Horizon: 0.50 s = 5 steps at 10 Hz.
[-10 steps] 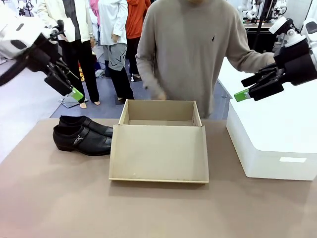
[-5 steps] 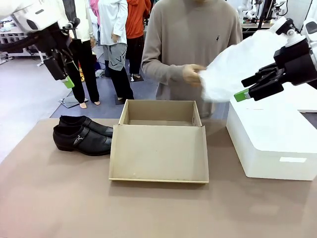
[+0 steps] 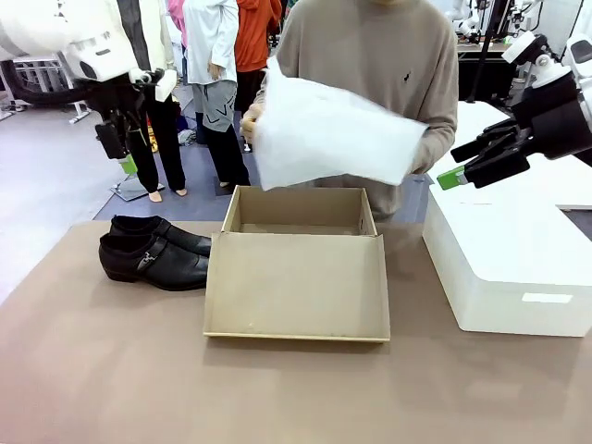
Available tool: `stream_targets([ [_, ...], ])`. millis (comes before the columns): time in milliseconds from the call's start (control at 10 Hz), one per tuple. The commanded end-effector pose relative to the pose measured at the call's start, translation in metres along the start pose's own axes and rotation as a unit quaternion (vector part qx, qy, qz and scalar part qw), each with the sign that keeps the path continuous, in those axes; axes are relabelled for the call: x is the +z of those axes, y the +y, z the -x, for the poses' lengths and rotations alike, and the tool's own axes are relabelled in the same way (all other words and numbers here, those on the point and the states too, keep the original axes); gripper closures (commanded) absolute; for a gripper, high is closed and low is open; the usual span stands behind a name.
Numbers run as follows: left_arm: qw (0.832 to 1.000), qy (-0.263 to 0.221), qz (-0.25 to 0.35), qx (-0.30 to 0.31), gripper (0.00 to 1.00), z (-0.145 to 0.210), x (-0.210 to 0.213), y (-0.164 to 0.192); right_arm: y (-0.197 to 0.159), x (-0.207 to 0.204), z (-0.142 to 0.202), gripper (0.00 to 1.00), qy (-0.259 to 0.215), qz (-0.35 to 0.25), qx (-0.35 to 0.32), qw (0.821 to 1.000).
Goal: Pack the shoes into the box.
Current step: Place one shoe of the Shoes into the Shoes Box.
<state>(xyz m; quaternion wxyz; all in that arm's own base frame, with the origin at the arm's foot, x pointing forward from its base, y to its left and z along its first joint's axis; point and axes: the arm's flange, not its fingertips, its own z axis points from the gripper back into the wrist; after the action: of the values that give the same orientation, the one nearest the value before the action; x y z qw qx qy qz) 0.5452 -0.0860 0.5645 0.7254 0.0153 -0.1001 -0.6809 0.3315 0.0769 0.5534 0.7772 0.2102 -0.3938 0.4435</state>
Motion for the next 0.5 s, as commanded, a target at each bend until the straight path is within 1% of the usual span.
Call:
stream_targets([
  [0, 1.0, -0.004, -0.007, -0.003, 0.0, -0.0008, 0.01, -0.0061, -0.0017, -0.0013, -0.0003, 0.0, -0.007, -0.004, 0.005, 1.0],
  [400, 1.0, -0.004, -0.007, -0.003, 0.0, -0.0008, 0.01, -0.0061, -0.0017, -0.0013, -0.0003, 0.0, -0.007, -0.004, 0.005, 1.0],
])
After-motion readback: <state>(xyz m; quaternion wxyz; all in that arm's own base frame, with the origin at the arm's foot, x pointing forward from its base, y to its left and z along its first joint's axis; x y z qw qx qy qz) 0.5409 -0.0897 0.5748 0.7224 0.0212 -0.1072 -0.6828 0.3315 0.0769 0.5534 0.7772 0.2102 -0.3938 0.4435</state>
